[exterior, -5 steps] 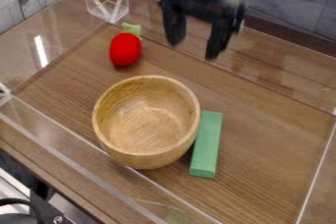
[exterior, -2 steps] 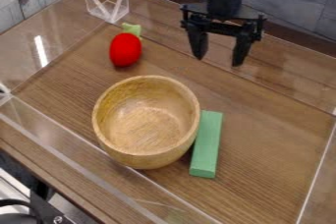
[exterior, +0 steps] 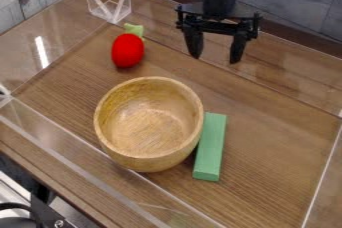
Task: Move the red fruit to the right
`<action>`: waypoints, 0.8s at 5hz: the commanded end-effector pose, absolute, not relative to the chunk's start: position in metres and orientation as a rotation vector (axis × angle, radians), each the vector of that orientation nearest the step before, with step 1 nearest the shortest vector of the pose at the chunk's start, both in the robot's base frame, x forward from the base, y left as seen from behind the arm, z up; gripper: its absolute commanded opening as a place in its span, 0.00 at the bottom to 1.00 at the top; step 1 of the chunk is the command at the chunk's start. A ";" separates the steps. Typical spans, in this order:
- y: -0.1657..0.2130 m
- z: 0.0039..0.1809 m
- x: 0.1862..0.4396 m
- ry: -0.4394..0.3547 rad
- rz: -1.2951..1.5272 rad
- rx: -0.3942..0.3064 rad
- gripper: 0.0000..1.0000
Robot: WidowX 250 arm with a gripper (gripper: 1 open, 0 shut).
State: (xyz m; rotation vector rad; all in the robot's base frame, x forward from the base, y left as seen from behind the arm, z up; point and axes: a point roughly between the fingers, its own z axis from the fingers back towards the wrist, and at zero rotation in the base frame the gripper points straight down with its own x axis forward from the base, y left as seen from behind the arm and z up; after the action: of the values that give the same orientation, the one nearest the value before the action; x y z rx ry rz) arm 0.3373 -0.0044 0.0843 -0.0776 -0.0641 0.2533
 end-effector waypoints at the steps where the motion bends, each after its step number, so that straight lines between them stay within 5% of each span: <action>1: -0.008 0.105 0.343 -0.145 0.258 -0.084 1.00; 4: -0.014 0.132 0.342 -0.167 0.022 -0.092 1.00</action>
State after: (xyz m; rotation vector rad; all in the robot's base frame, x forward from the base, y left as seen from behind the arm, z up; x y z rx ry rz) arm 0.3341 -0.0127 0.1023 -0.0941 -0.0712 0.0387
